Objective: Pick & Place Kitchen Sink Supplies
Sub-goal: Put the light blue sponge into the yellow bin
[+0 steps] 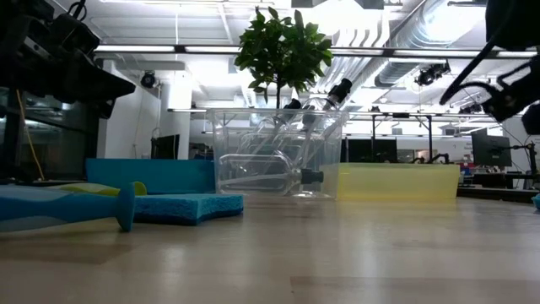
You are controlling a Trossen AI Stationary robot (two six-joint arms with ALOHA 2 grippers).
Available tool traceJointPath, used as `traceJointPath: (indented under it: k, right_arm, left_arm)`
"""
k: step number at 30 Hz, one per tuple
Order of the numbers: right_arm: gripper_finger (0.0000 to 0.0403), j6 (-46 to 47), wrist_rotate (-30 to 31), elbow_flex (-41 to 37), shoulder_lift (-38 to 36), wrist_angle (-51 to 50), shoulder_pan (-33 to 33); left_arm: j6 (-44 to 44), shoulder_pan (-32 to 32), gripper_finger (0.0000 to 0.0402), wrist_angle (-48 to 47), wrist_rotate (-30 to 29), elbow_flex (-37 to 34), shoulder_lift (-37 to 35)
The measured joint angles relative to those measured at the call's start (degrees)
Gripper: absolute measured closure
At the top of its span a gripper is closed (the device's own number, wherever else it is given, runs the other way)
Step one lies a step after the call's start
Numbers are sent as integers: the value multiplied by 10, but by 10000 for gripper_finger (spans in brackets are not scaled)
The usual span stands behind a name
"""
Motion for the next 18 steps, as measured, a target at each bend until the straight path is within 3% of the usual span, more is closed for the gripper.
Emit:
traceJointPath:
  k: [5,18]
  right_arm:
    - [153,47,-25,-40,0,-1,0]
    - [168,50,-50,-94,-1,71,0]
  left_arm:
    - [0,0,401,0,0,0,0]
    - [-9,0,401,-1,3,0,0]
